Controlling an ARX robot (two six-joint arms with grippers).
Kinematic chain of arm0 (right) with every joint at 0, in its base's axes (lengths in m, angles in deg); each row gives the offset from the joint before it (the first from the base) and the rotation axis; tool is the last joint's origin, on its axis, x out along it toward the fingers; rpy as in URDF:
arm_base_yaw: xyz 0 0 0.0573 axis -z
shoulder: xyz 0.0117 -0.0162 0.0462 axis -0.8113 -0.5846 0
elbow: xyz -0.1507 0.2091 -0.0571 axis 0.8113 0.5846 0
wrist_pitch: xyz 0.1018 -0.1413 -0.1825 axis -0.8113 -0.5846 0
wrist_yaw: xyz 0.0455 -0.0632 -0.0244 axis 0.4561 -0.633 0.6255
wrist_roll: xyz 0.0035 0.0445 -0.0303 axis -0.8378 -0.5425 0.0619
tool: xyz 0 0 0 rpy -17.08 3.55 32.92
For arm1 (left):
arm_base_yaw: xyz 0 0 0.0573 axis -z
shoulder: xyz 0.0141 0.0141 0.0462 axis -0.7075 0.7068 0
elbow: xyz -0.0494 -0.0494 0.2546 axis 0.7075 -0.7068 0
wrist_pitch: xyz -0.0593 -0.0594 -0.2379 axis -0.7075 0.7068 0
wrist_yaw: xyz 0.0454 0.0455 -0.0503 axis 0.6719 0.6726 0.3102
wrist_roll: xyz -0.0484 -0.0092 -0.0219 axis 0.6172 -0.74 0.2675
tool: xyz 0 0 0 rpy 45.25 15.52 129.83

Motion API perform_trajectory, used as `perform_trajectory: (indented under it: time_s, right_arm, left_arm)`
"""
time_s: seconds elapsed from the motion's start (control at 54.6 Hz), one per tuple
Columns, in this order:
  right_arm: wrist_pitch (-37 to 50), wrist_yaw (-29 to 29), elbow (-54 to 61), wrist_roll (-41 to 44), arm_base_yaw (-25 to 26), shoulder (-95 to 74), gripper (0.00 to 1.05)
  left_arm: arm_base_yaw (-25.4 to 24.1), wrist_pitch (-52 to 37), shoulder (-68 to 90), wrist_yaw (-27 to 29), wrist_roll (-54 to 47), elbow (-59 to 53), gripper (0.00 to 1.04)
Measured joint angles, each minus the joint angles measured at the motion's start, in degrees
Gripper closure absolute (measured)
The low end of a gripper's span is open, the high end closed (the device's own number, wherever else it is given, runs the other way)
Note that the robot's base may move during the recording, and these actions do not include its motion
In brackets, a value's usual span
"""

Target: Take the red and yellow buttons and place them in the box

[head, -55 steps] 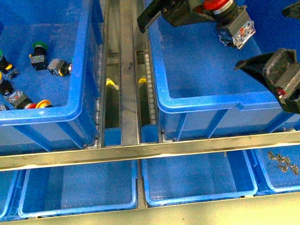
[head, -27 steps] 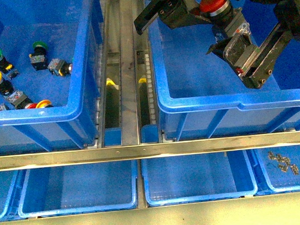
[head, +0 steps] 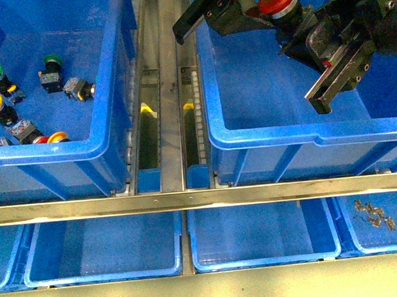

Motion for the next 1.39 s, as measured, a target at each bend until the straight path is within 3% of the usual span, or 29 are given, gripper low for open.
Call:
perform_trajectory:
  time_s: [0.439,0.586,0.897,1.044,1.392]
  right_arm:
    - [0.11,-0.63,0.0,-1.81,-0.57,0.0,0.72]
    - [0.22,-1.55,0.02,-2.25,-1.05,0.0,0.72]
    - [0.13,-2.1,0.55,-3.39,-1.66,0.48,0.72]
    - [0.07,-1.14,2.54,-3.15,-1.16,1.46,0.72]
    - [0.04,-2.29,6.03,-3.43,5.57,1.75,0.72]
  left_arm:
    - [-0.31,-0.44,-0.52,2.19,-0.92,0.02,0.71]
    - [-0.7,-1.55,-0.74,5.11,-3.91,0.02,0.48]
    - [-2.36,-2.62,-0.9,4.52,-4.79,-0.46,0.07]
    - [-3.89,-6.05,-4.2,4.22,-6.21,-6.4,0.08]
    - [-13.4,-10.25,-16.09,1.95,-12.68,-21.16,0.08]
